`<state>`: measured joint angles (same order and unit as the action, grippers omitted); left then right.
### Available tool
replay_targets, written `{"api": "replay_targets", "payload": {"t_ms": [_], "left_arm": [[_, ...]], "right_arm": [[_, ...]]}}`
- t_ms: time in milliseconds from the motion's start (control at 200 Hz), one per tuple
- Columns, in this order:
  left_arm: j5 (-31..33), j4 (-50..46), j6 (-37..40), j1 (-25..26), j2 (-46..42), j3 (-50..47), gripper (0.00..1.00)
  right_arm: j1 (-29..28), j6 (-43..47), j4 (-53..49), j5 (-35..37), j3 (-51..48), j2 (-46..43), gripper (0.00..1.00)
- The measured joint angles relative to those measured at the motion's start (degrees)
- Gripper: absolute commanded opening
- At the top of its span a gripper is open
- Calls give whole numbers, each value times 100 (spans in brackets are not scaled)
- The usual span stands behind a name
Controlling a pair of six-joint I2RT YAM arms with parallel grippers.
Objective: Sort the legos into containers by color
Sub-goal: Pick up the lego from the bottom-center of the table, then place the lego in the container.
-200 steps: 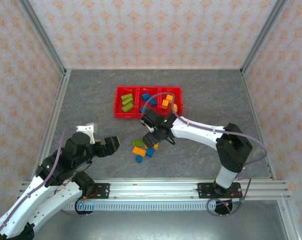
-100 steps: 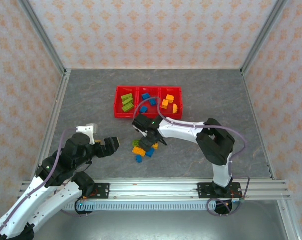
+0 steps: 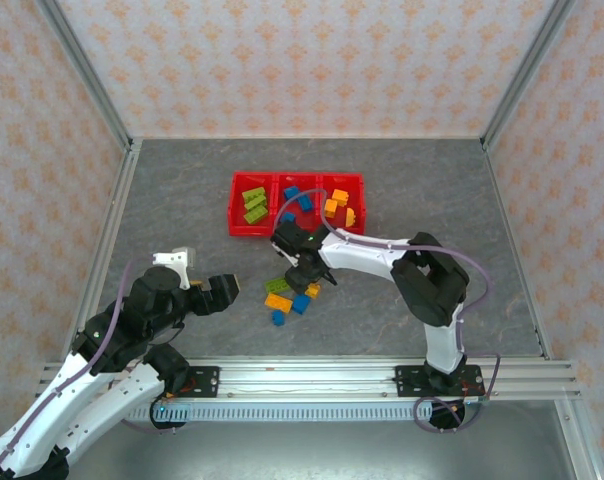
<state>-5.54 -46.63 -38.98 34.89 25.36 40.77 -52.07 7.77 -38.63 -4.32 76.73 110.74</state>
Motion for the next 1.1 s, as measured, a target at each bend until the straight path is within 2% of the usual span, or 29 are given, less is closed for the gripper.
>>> {"api": "replay_targets", "payload": {"t_ms": [410,706,876,1101], "left_arm": [[0,0,0,0,0,0,99],[0,0,0,0,7,0,99],[13,2,-17,0,74,0,99],[61,0,-20,0,227,0,99]], "right_arm": [[0,24,52,-105,0,136,38],[81,-33,24,-129,2,-212,31],[623,-216,63,-221,245,-780,27],[1556,-621,315,177,717,-964,28]]}}
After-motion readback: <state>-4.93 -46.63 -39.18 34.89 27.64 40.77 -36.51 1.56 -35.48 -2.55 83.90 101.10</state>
